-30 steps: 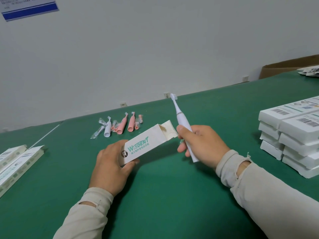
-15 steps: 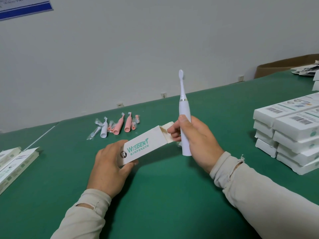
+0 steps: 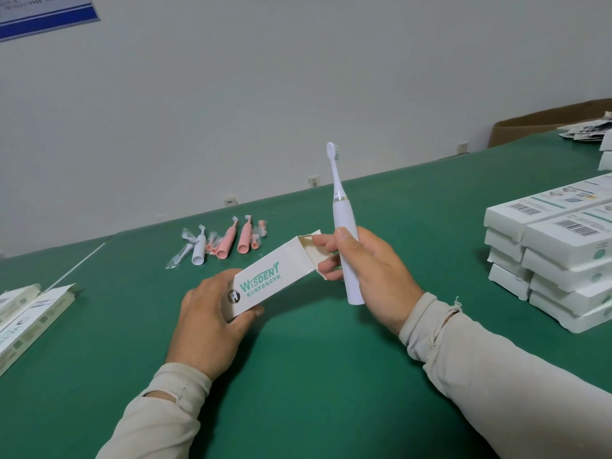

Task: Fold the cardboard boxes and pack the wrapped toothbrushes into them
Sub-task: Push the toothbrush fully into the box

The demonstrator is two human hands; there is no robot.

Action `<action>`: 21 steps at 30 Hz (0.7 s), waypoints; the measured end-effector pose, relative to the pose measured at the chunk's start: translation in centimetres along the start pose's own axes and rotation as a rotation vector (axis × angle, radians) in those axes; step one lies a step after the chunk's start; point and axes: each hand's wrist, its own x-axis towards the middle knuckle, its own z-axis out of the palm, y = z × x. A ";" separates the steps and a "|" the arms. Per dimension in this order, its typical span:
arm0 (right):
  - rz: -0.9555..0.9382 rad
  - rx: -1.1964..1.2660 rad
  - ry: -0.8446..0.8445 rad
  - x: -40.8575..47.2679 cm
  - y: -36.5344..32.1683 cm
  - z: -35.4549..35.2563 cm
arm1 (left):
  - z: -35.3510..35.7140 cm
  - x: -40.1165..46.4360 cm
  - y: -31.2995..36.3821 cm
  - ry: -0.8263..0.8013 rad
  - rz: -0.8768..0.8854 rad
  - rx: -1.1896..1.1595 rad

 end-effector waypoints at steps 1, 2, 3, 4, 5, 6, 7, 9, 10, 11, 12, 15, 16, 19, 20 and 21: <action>-0.007 0.005 -0.001 0.0 0.0 0.0 | 0.0 0.0 0.0 -0.005 0.005 0.004; -0.011 0.007 -0.004 0.0 -0.1 0.0 | -0.1 0.0 0.0 -0.011 0.009 0.008; -0.011 0.009 -0.008 0.0 -0.1 0.0 | -0.1 0.0 0.0 -0.015 0.014 0.013; -0.008 0.012 -0.013 0.0 -0.2 -0.1 | -0.1 0.0 0.0 -0.020 0.022 0.020; -0.004 0.011 -0.018 -0.1 -0.2 -0.1 | -0.2 0.0 0.1 -0.024 0.031 0.026; -0.002 0.006 -0.023 -0.1 -0.2 -0.1 | -0.2 0.0 0.1 -0.028 0.037 0.030; 0.000 -0.005 -0.028 -0.2 -0.2 -0.1 | -0.3 0.0 0.2 -0.031 0.039 0.031; 0.000 -0.038 -0.034 -0.2 -0.1 -0.2 | -0.3 0.0 0.2 -0.036 0.042 0.030; 0.001 -0.044 -0.036 -0.2 -0.1 -0.2 | -0.3 0.0 0.3 -0.038 0.046 0.030; 0.002 -0.042 -0.039 -0.2 0.0 -0.2 | -0.3 0.0 0.3 -0.042 0.050 0.027; 0.002 -0.033 -0.045 -0.2 0.1 -0.2 | -0.3 -0.1 0.4 -0.047 0.054 0.021; 0.014 -0.002 -0.065 0.0 0.4 -0.2 | -0.1 -0.1 0.5 -0.052 0.063 -0.002; 0.029 0.005 -0.072 0.0 0.5 -0.3 | -0.1 -0.1 0.4 -0.051 0.063 -0.010; 0.088 0.045 -0.092 0.2 0.7 -0.7 | -0.2 -0.2 0.1 -0.057 0.063 -0.024; 0.106 0.059 -0.097 0.2 0.6 -0.8 | -0.3 -0.2 0.0 -0.061 0.064 -0.021; 0.120 0.062 -0.091 0.4 0.4 -1.0 | -0.4 -0.2 -0.1 -0.062 0.066 -0.016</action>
